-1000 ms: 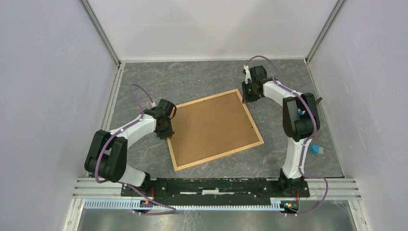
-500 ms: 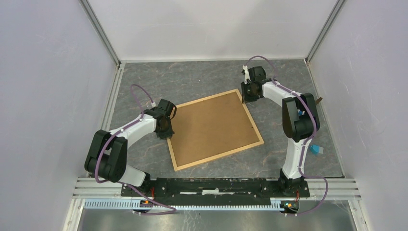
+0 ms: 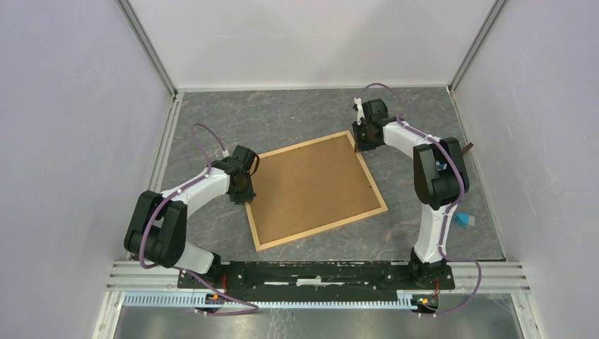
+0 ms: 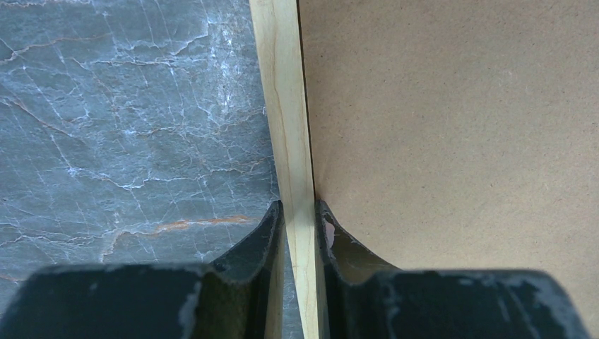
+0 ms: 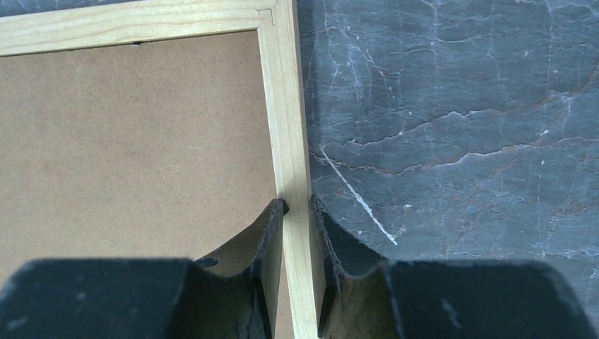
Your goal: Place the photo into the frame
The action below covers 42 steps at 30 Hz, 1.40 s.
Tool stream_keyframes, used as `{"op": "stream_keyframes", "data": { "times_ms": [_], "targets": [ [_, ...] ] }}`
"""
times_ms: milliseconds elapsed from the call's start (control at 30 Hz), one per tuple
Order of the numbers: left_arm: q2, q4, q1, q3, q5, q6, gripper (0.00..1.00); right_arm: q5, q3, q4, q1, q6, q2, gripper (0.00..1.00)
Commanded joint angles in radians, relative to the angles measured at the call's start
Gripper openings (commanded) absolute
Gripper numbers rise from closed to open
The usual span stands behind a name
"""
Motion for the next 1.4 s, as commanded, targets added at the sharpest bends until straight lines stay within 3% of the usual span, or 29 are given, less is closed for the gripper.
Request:
{"op": "stream_keyframes", "data": {
  "times_ms": [0,367,833,1067,1200,1367],
  "targets": [
    [0.02,0.001,-0.02,0.001,0.023,0.049,0.02,-0.025,-0.056,-0.116,0.065,0.0,0.018,0.26],
    [0.02,0.0,-0.025,0.004,0.024,0.049,0.02,0.002,-0.032,-0.112,0.076,0.016,0.086,0.28],
    [0.041,-0.006,-0.036,0.033,0.038,0.059,0.02,0.01,-0.013,-0.124,0.175,0.04,0.229,0.4],
    [0.081,0.0,-0.028,0.045,0.035,0.061,0.02,-0.114,-0.077,-0.042,0.076,0.039,-0.02,0.63],
    [0.127,0.014,-0.015,0.084,0.04,0.06,0.02,-0.2,-0.207,0.011,0.032,0.052,-0.153,0.65],
    [0.295,-0.004,-0.002,0.273,0.044,0.071,0.02,-0.355,-0.509,0.195,0.062,0.138,-0.328,0.64]
  ]
}}
